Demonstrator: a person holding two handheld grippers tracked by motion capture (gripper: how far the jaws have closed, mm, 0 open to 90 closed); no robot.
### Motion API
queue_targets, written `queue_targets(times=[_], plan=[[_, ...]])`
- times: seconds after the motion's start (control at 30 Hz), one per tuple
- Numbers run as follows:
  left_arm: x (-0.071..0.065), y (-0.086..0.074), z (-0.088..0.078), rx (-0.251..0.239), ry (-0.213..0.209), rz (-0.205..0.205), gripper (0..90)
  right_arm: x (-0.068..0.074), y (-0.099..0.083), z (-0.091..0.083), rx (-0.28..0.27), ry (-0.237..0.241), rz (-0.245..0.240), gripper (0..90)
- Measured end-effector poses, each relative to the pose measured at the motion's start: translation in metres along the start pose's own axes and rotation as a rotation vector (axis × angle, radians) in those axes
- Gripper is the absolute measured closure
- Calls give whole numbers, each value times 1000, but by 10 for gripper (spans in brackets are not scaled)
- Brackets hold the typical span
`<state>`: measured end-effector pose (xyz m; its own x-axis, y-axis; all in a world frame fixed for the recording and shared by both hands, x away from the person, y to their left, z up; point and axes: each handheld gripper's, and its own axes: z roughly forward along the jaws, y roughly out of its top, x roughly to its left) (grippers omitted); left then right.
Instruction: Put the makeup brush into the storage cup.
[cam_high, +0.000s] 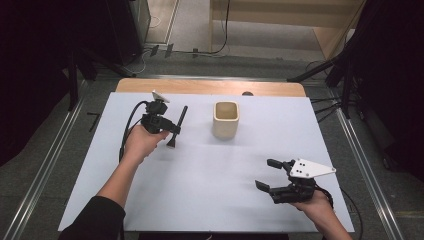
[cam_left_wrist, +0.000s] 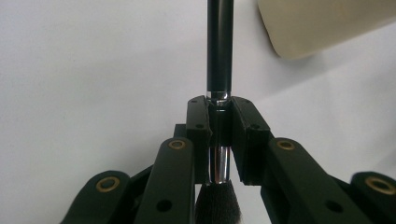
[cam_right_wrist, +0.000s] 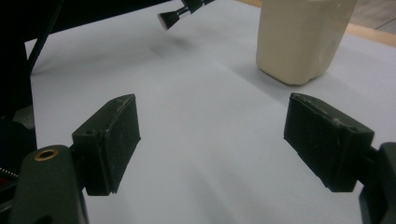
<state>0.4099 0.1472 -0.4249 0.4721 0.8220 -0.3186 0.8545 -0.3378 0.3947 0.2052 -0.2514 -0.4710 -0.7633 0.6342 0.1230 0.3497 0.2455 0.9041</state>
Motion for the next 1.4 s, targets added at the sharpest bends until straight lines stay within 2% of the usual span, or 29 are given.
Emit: queue_targets(times=[0.2,0.47,0.57,0.8,0.9,1.2,1.4], plan=[[-8,-15,-7,-13,-26,50,788,0,-2,0,-26,0,19,197],[-23,-32,-18,-36,-79,125,788,0,-2,3,15,-2,21,162],[-28,-39,-22,-41,-90,159,788,0,-1,2,23,-20,17,140],[-38,-54,-33,-65,-119,221,788,1,1,4,29,5,47,135],[-40,-61,-36,-74,-130,235,788,3,2,6,37,13,62,135],[-42,-81,-41,-70,-149,265,788,4,4,9,57,38,36,136],[-46,-92,-39,-76,-189,320,788,5,8,14,54,53,28,138]])
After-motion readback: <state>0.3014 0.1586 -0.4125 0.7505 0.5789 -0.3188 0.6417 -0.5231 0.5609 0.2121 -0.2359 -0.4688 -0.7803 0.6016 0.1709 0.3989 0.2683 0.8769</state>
